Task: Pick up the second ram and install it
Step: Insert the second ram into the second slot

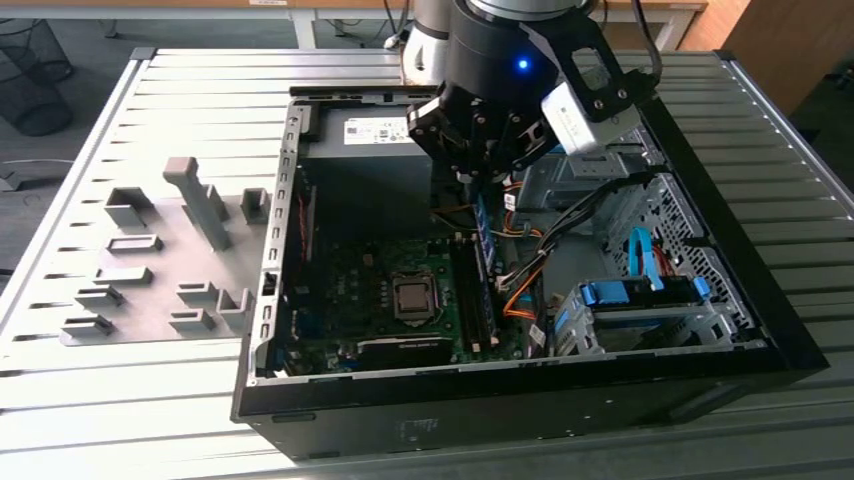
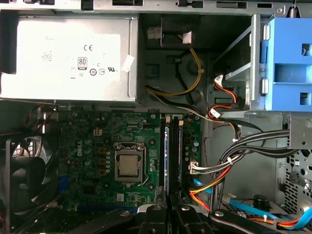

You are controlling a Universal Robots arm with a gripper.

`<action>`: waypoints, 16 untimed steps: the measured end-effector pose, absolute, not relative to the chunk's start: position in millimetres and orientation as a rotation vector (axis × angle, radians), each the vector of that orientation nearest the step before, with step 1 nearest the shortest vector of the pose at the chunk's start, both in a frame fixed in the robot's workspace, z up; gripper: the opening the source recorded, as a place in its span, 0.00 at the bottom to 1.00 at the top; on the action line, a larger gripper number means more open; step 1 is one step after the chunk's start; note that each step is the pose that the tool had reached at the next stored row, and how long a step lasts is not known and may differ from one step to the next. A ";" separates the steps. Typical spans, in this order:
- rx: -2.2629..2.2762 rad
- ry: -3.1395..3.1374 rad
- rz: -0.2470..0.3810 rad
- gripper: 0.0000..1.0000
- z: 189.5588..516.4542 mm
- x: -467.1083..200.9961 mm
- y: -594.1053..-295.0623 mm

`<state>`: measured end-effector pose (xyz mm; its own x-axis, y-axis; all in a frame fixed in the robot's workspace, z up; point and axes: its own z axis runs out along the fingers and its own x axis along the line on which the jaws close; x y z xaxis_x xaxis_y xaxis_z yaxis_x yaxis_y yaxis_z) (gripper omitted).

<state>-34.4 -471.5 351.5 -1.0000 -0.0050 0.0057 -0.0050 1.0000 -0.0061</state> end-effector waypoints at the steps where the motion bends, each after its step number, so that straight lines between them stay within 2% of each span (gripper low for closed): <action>1: 0.008 -3.136 0.010 0.14 351.4 -34.4 -471.5; 16: 0.008 -3.136 0.010 0.14 328.7 -30.3 -471.5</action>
<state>-30.3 -471.5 328.7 -1.0000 -0.0051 0.0057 -0.0051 1.0000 -0.0062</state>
